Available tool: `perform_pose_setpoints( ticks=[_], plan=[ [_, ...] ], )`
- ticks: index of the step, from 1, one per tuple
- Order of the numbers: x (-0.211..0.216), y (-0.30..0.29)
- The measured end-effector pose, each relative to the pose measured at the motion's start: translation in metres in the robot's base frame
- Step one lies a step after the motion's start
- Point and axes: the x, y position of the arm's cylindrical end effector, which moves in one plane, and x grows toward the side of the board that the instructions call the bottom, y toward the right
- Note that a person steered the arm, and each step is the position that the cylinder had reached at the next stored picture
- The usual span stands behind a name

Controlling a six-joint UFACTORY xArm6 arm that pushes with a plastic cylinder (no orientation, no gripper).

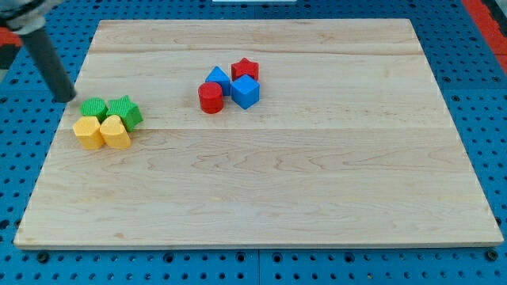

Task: Push the yellow blocks right and top

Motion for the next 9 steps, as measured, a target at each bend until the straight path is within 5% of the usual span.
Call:
perform_pose_setpoints(
  ticks=[4, 8, 9],
  plan=[
    [0.080, 0.013],
    [0.080, 0.130],
    [0.111, 0.136]
  ],
)
